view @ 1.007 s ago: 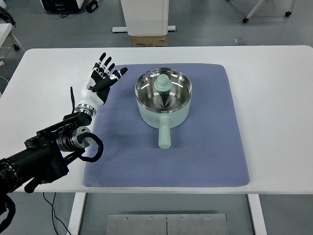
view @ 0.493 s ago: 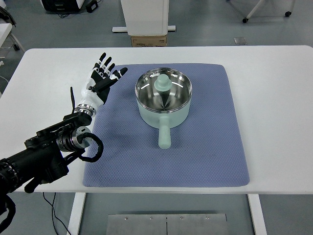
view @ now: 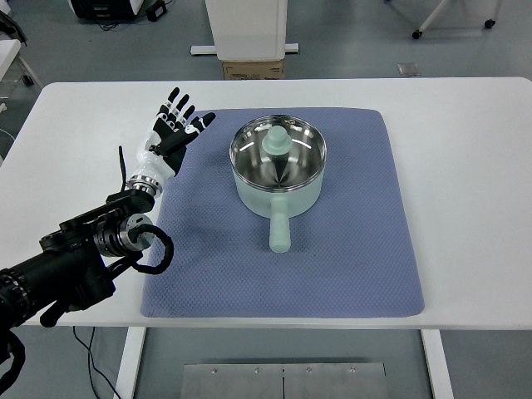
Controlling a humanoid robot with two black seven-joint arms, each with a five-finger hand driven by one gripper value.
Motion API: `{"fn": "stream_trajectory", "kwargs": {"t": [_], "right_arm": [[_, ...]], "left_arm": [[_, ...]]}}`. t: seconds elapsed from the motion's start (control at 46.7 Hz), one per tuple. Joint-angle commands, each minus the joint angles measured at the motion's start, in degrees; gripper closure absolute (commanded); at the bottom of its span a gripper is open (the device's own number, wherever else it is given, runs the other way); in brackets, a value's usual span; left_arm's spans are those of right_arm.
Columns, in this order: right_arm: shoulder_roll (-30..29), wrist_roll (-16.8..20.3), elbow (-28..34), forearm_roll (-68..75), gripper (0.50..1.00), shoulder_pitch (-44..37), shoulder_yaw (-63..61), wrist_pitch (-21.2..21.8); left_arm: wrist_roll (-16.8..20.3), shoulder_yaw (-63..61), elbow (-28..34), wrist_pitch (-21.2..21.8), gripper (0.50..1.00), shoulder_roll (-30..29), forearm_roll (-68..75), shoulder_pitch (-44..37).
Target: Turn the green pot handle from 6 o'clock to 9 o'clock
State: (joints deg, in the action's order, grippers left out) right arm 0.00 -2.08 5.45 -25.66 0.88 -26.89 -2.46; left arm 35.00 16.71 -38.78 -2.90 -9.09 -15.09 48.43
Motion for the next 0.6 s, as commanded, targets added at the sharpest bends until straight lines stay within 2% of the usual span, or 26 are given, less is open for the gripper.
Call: {"fn": "stream_trajectory", "kwargs": {"t": [0.0,0.578], "right_arm": [[0.0,0.1,0.0,0.0,0.500,0.0,0.0,0.0],[0.0,0.1,0.0,0.0,0.500,0.0,0.0,0.0]], "left_arm": [[0.0,0.1,0.0,0.0,0.500,-0.4,0.3,-0.1],[0.0,1.1,-0.1,-0.8,0.500,-0.4,2.9,-1.4]]}}
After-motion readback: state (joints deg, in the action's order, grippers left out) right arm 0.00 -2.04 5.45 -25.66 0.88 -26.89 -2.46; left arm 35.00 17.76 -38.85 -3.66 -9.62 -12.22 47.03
